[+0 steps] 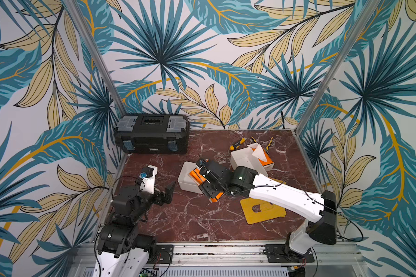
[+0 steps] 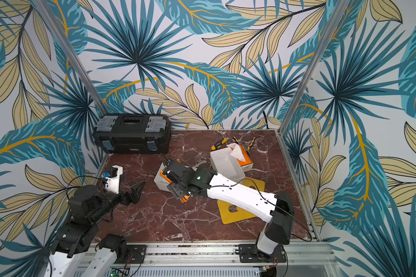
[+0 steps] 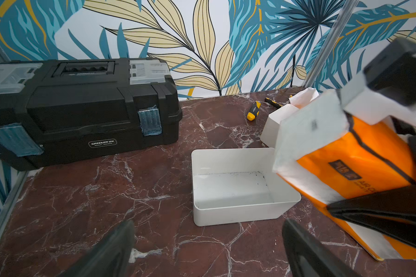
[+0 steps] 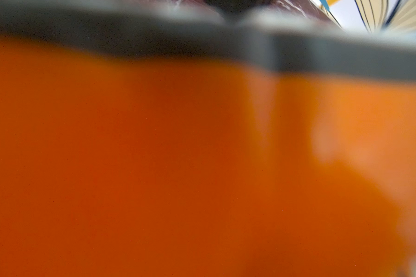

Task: Put the tissue paper into the tissue box
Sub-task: Place the paper towel in the tissue box.

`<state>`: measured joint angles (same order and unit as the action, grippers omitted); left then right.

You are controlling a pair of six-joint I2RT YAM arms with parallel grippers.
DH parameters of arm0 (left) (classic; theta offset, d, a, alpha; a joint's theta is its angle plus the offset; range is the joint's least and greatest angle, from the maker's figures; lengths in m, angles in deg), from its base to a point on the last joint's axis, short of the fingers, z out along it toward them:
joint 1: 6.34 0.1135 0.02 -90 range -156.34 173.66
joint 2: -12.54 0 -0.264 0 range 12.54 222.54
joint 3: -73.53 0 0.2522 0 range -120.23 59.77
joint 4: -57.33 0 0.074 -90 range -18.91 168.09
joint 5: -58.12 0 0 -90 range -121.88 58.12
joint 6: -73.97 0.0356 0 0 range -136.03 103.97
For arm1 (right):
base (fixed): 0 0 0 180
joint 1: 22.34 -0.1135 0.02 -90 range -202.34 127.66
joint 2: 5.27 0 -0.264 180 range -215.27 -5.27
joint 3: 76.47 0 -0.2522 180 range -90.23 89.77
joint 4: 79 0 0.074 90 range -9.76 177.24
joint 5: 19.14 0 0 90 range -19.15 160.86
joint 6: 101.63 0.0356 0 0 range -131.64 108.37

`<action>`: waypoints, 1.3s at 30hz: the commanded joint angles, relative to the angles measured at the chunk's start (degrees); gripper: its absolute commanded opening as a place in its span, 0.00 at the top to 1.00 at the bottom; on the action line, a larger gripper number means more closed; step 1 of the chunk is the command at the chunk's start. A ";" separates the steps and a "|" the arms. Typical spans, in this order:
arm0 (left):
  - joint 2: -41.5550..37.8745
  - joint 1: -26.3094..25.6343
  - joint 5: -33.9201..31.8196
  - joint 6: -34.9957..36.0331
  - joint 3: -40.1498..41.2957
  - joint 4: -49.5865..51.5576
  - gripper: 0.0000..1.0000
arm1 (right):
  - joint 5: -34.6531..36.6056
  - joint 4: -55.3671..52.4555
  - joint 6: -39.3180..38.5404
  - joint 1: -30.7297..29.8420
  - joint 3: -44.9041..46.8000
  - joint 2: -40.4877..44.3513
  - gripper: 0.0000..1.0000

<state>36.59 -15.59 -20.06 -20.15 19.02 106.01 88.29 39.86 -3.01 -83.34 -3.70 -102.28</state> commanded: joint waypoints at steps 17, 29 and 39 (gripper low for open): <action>-0.41 0.64 -0.31 0.14 0.50 -1.12 0.00 | -18.09 -0.29 -36.11 12.59 -18.93 -24.01 0.21; -0.36 0.93 -0.19 0.08 0.59 -1.31 0.00 | -16.06 -2.01 -38.94 12.93 -19.20 -30.09 0.20; -0.39 1.14 0.04 0.08 0.61 -1.27 0.00 | -16.20 -6.40 -37.62 12.90 -23.15 -34.94 0.07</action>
<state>36.59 -15.20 -20.24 -20.15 19.02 106.03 72.53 36.85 -41.13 -70.24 -24.66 -135.99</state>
